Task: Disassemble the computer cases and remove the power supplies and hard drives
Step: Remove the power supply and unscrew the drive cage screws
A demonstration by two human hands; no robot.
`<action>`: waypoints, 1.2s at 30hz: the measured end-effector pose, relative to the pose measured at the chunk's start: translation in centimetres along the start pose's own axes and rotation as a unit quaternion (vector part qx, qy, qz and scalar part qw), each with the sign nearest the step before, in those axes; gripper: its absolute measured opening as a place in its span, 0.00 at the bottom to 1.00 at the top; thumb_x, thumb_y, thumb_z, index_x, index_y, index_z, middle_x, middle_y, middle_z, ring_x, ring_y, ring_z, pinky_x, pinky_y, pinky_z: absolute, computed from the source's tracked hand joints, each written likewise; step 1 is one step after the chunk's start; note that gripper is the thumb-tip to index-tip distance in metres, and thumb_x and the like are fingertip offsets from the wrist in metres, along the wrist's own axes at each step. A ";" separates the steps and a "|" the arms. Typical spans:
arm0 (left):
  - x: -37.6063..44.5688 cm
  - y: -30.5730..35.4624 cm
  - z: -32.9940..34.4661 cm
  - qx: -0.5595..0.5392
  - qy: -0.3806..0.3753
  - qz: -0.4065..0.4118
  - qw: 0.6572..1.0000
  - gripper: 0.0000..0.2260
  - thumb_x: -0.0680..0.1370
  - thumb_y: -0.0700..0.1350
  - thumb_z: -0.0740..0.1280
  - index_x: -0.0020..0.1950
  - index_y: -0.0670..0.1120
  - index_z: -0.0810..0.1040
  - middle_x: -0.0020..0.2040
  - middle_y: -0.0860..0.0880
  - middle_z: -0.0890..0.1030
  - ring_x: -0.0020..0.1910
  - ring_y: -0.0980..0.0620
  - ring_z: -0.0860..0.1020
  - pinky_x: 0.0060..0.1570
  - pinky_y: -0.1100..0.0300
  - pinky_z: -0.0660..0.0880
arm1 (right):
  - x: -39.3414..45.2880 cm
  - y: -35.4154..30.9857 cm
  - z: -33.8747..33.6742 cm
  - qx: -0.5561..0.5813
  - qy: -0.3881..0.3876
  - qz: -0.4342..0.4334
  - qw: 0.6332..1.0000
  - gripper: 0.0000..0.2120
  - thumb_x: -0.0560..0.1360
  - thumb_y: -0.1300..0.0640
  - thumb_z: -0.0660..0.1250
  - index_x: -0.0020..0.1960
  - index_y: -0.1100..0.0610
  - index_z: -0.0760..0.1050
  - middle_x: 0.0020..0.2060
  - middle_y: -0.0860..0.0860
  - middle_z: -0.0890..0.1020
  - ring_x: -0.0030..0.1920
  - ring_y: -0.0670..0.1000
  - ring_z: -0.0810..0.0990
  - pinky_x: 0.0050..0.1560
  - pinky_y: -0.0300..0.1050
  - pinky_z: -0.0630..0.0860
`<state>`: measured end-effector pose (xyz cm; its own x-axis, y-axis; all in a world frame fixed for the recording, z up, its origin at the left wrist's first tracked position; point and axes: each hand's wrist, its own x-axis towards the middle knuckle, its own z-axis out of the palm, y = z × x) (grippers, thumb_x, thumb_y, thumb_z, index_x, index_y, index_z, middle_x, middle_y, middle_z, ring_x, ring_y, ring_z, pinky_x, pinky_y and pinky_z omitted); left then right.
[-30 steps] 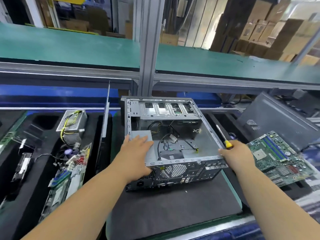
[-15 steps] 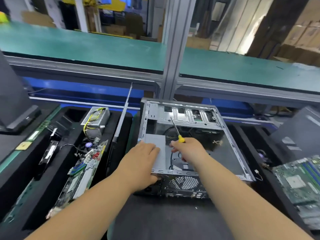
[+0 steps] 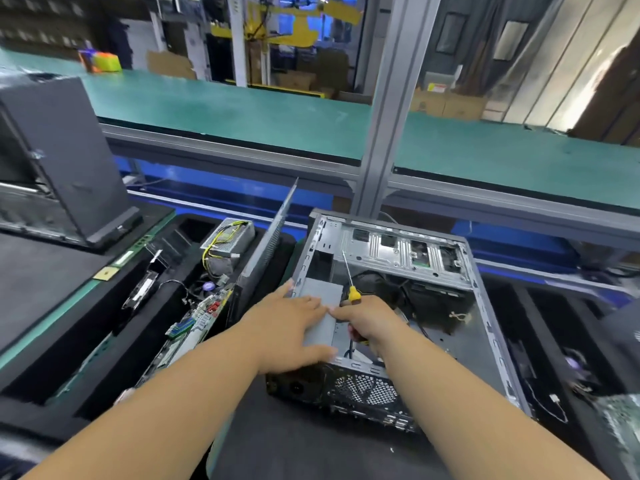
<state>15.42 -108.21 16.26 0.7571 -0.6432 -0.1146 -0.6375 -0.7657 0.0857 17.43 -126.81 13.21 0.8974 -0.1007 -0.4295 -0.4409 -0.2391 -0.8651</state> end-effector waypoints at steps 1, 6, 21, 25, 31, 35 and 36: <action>0.1 -0.3 0.0 -0.007 0.004 -0.002 1.000 0.33 0.80 0.67 0.49 0.81 0.52 0.53 0.80 0.51 0.54 0.78 0.58 0.52 0.74 0.55 0.31 | 0.2 0.0 0.1 0.001 -0.001 -0.002 1.000 0.12 0.71 0.56 0.77 0.38 0.57 0.75 0.29 0.53 0.71 0.27 0.49 0.66 0.30 0.43 0.66; 1.0 -1.0 -0.1 -0.014 -0.018 -0.002 1.000 0.31 0.80 0.64 0.57 0.80 0.54 0.54 0.80 0.54 0.54 0.78 0.60 0.52 0.74 0.56 0.30 | 1.0 -0.2 -0.1 -0.008 0.005 -0.013 1.000 0.07 0.72 0.58 0.75 0.41 0.58 0.77 0.27 0.51 0.72 0.26 0.48 0.67 0.28 0.41 0.67; 0.0 -1.1 0.5 0.114 -0.061 0.039 0.991 0.53 0.71 0.64 0.69 0.80 0.46 0.35 0.79 0.50 0.35 0.78 0.53 0.37 0.74 0.48 0.30 | 3.0 0.4 -0.7 0.004 -0.018 -0.106 0.994 0.12 0.69 0.55 0.76 0.51 0.54 0.80 0.37 0.49 0.81 0.32 0.45 0.74 0.31 0.40 0.69; -0.5 -0.9 2.0 0.141 -0.003 0.031 0.990 0.47 0.74 0.49 0.67 0.80 0.45 0.35 0.81 0.46 0.38 0.79 0.48 0.40 0.75 0.47 0.32 | 3.1 0.0 -0.2 -0.016 -0.033 -0.088 0.995 0.17 0.65 0.48 0.72 0.49 0.55 0.77 0.36 0.50 0.78 0.33 0.48 0.73 0.31 0.42 0.70; -1.2 -0.9 3.6 0.124 0.038 0.020 0.991 0.45 0.76 0.47 0.65 0.78 0.44 0.33 0.80 0.45 0.38 0.79 0.46 0.39 0.69 0.53 0.25 | 3.7 0.0 0.3 -0.026 -0.039 -0.117 0.992 0.11 0.72 0.51 0.73 0.52 0.51 0.75 0.44 0.51 0.81 0.39 0.49 0.77 0.37 0.45 0.73; -1.9 -0.8 4.2 0.113 0.050 0.036 0.992 0.43 0.75 0.45 0.65 0.79 0.44 0.36 0.81 0.45 0.42 0.80 0.48 0.43 0.69 0.57 0.25 | 3.4 0.4 0.1 -0.051 -0.068 -0.141 0.986 0.14 0.72 0.49 0.75 0.52 0.49 0.73 0.46 0.50 0.82 0.42 0.48 0.80 0.36 0.39 0.74; -1.9 -0.8 3.9 0.121 0.055 0.042 0.990 0.43 0.75 0.46 0.66 0.80 0.43 0.41 0.81 0.45 0.46 0.80 0.48 0.46 0.70 0.55 0.27 | 3.3 0.6 -0.1 -0.045 -0.077 -0.142 0.986 0.15 0.71 0.50 0.75 0.52 0.50 0.73 0.46 0.50 0.82 0.42 0.47 0.79 0.35 0.38 0.74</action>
<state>14.00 -106.34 12.58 0.7029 -0.7112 -0.0084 -0.7040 -0.6939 -0.1511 20.17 -127.34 11.29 0.9685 0.1293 -0.2130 -0.1623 -0.3213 -0.9330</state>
